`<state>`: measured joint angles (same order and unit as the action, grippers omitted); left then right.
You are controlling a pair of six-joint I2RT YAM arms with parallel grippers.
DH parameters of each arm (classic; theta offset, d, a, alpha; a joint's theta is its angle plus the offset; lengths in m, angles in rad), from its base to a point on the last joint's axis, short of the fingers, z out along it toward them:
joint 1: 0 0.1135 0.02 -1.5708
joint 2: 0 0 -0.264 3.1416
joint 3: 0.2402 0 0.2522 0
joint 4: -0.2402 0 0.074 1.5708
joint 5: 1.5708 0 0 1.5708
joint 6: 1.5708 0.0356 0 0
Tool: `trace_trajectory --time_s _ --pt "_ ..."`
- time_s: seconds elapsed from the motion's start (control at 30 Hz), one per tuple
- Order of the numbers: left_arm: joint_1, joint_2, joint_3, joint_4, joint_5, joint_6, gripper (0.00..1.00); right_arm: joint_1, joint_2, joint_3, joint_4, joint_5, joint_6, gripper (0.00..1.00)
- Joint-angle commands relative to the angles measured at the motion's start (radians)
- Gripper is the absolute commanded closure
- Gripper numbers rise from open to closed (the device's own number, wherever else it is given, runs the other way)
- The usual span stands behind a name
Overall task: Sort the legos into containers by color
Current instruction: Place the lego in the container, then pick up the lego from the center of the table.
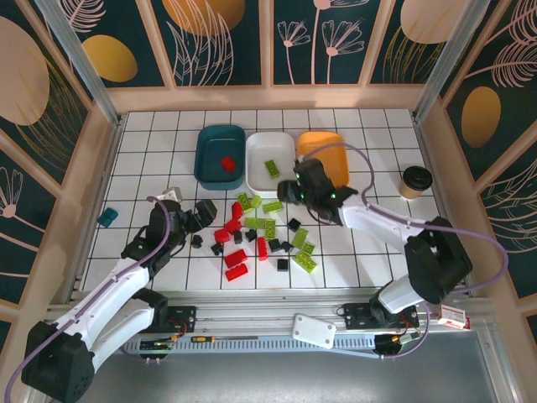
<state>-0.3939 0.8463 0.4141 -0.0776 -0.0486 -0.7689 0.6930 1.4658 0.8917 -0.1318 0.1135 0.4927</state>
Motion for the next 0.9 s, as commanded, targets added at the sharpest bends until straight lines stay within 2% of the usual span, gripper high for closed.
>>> trace_trajectory --time_s 0.0,0.13,0.4,0.67,0.87 --pt "0.001 0.014 -0.018 0.053 0.024 -0.018 0.01 0.019 -0.041 -0.135 0.031 0.066 0.156 0.39" --pt "0.001 0.048 -0.019 0.076 0.033 -0.018 0.01 0.043 -0.036 -0.195 0.117 0.067 0.213 0.41" --pt "0.001 0.065 -0.032 0.085 0.043 -0.02 0.01 0.087 0.084 -0.16 0.149 0.093 0.202 0.42" --pt "0.001 0.057 -0.044 0.085 0.039 -0.019 0.01 0.126 0.153 -0.102 0.035 0.169 0.154 0.44" --pt "0.001 0.06 -0.041 0.084 0.034 -0.015 0.01 0.129 0.205 -0.098 0.044 0.139 0.125 0.48"
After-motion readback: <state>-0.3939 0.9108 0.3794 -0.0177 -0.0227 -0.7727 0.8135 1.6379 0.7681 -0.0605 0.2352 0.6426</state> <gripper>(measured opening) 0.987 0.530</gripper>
